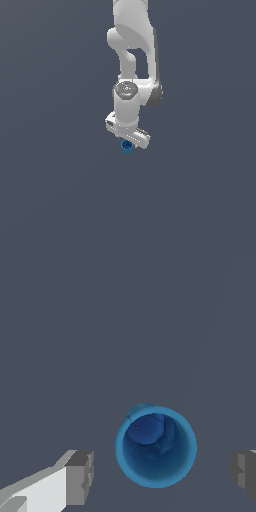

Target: Pick up the object and move it to a goal position.

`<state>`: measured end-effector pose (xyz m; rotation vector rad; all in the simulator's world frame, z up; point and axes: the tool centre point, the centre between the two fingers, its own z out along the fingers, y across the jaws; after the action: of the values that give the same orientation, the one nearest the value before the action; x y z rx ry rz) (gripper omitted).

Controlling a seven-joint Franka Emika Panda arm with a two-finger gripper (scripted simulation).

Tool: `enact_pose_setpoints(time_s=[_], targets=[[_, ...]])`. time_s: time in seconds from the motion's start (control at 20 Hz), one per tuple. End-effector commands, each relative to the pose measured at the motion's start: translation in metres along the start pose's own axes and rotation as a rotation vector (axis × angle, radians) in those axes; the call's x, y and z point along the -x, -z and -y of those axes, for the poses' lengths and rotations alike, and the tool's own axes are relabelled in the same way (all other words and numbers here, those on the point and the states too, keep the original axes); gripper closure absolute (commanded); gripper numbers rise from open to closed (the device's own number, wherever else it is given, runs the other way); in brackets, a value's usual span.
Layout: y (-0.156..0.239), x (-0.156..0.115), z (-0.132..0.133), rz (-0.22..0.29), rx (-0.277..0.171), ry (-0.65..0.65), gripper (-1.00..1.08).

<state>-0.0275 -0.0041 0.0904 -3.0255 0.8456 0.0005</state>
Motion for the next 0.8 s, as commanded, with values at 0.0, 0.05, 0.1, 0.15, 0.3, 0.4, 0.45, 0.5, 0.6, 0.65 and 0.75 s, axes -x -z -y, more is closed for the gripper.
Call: enact_pose_setpoints(time_s=[0.0, 0.05, 0.1, 0.15, 0.3, 0.4, 0.45, 0.5, 0.6, 0.65, 0.75], targets=[[-0.003, 0.0, 0.0, 0.0, 0.0, 0.0, -0.92], [-0.005, 0.0, 0.0, 0.0, 0.0, -0.001, -0.92], [-0.008, 0.0, 0.0, 0.0, 0.0, -0.001, -0.92], [-0.012, 0.0, 0.0, 0.0, 0.0, -0.001, -0.92], [-0.026, 0.001, -0.001, 0.0, 0.0, -0.003, -0.92], [-0.036, 0.001, -0.001, 0.0, 0.0, -0.004, -0.92], [-0.04, 0.001, -0.001, 0.0, 0.0, -0.004, -0.92], [-0.043, 0.001, -0.001, 0.0, 0.0, -0.004, -0.92], [-0.048, 0.001, -0.001, 0.0, 0.0, -0.005, -0.92], [-0.049, 0.001, -0.001, 0.0, 0.0, -0.005, -0.92], [-0.05, 0.0, 0.0, 0.0, 0.0, -0.005, -0.92]])
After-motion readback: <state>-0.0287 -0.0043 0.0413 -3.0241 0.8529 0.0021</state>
